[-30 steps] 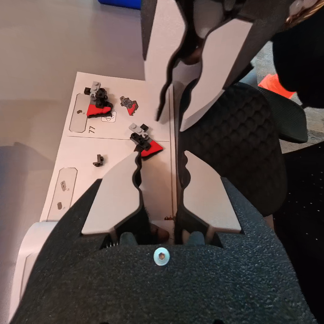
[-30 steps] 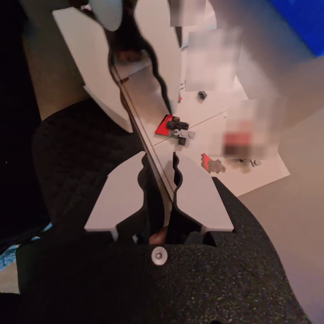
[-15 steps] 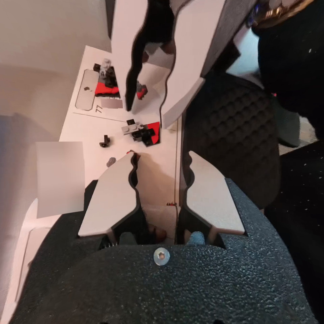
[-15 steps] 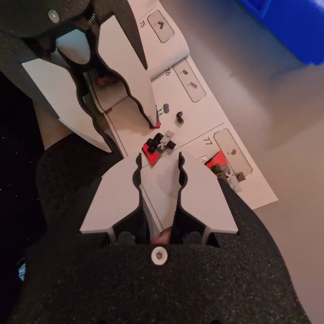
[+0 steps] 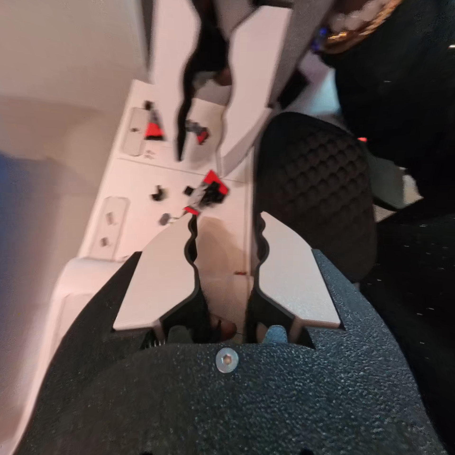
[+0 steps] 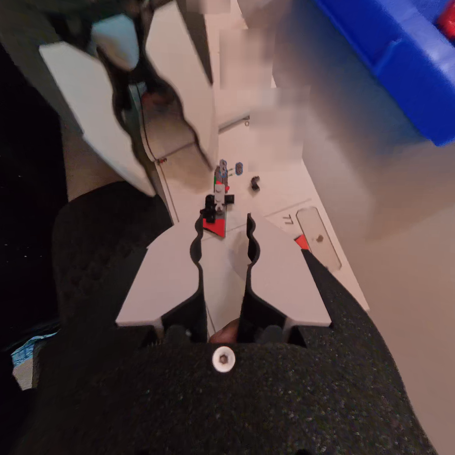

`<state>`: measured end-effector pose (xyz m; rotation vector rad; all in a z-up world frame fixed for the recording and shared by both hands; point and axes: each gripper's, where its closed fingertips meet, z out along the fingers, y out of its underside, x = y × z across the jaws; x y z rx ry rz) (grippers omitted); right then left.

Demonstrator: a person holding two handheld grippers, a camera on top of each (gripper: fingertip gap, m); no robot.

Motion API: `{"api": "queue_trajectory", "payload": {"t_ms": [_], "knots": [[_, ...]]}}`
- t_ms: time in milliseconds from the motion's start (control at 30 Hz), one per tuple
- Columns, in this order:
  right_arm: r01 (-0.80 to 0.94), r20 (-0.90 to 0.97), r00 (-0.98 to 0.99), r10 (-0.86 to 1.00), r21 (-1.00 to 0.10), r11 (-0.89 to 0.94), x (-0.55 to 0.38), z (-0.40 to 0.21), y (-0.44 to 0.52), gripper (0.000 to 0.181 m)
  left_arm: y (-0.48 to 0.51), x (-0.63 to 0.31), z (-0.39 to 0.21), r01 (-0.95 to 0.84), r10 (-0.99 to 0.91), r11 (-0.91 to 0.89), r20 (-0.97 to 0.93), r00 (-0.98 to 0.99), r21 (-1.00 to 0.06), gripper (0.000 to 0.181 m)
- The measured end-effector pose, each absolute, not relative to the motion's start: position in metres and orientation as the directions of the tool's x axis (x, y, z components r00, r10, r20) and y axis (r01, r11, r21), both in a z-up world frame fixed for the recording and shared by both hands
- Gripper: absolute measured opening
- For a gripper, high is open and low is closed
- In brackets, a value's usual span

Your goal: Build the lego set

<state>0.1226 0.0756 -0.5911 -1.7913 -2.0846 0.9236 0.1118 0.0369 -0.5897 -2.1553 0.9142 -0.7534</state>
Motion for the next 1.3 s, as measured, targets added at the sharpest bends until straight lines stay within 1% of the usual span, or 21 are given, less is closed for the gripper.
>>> {"api": "queue_trajectory", "payload": {"t_ms": [67, 200, 300, 400, 467, 533, 633, 767, 867, 933, 967, 1000, 1100, 1167, 1300], "knots": [[0.795, -0.168, -0.192, 0.967, -0.604, 0.053, 0.127, -0.592, 0.072, 0.037, 0.045, 0.103, -0.592, -0.387, -0.759, -0.524, 0.21, 0.616, -0.759, 0.05], [0.759, -0.11, -0.096, 0.989, -0.651, 0.001, 0.12, -0.596, 0.065, 0.039, 0.043, 0.116, -0.598, -0.414, -0.787, -0.511, 0.217, 0.577, -0.753, 0.057], [0.772, -0.053, -0.068, 0.996, -0.635, 0.019, 0.12, -0.608, 0.063, 0.042, 0.038, 0.122, -0.601, -0.441, -0.806, -0.494, 0.203, 0.557, -0.749, 0.057], [0.75, 0.018, -0.151, 0.988, -0.649, 0.126, 0.12, -0.611, 0.058, 0.026, 0.032, 0.125, -0.597, -0.431, -0.815, -0.49, 0.223, 0.535, -0.757, 0.052], [0.726, 0.055, -0.236, 0.97, -0.653, 0.214, 0.122, -0.61, 0.055, 0.026, 0.031, 0.123, -0.595, -0.416, -0.811, -0.491, 0.227, 0.54, -0.766, 0.05], [0.699, 0.06, -0.3, 0.952, -0.665, 0.262, 0.124, -0.61, 0.056, 0.026, 0.035, 0.119, -0.593, -0.402, -0.803, -0.483, 0.211, 0.557, -0.778, 0.049], [0.685, 0.026, -0.338, 0.941, -0.679, 0.264, 0.123, -0.61, 0.059, 0.026, 0.038, 0.116, -0.594, -0.393, -0.795, -0.489, 0.213, 0.568, -0.779, 0.048], [0.658, 0.041, -0.376, 0.926, -0.691, 0.298, 0.122, -0.61, 0.057, 0.026, 0.039, 0.115, -0.596, -0.39, -0.79, -0.495, 0.216, 0.574, -0.777, 0.047], [0.657, 0.032, -0.375, 0.926, -0.696, 0.29, 0.123, -0.609, 0.056, 0.028, 0.039, 0.116, -0.596, -0.392, -0.792, -0.489, 0.209, 0.573, -0.78, 0.045], [0.663, 0.022, -0.347, 0.938, -0.701, 0.262, 0.127, -0.605, 0.059, 0.039, 0.04, 0.115, -0.597, -0.398, -0.792, -0.488, 0.202, 0.576, -0.777, 0.044], [0.661, 0.012, -0.332, 0.943, -0.71, 0.242, 0.131, -0.6, 0.06, 0.039, 0.04, 0.116, -0.598, -0.402, -0.793, -0.487, 0.199, 0.577, -0.775, 0.044], [0.661, 0.007, -0.312, 0.95, -0.717, 0.222, 0.135, -0.595, 0.062, 0.038, 0.04, 0.116, -0.598, -0.405, -0.793, -0.486, 0.197, 0.576, -0.775, 0.044], [0.698, 0.089, -0.134, 0.987, -0.699, 0.158, 0.15, -0.586, 0.096, 0.021, 0.04, 0.115, -0.597, -0.398, -0.792, -0.484, 0.196, 0.578, -0.779, 0.043], [0.724, 0.144, -0.044, 0.989, -0.677, 0.131, 0.158, -0.583, 0.119, 0.021, 0.041, 0.115, -0.596, -0.391, -0.79, -0.484, 0.198, 0.581, -0.783, 0.042], [0.775, 0.151, -0.016, 0.988, -0.622, 0.107, 0.156, -0.588, 0.137, 0.026, 0.041, 0.115, -0.597, -0.397, -0.791, -0.482, 0.192, 0.581, -0.782, 0.042]]}}
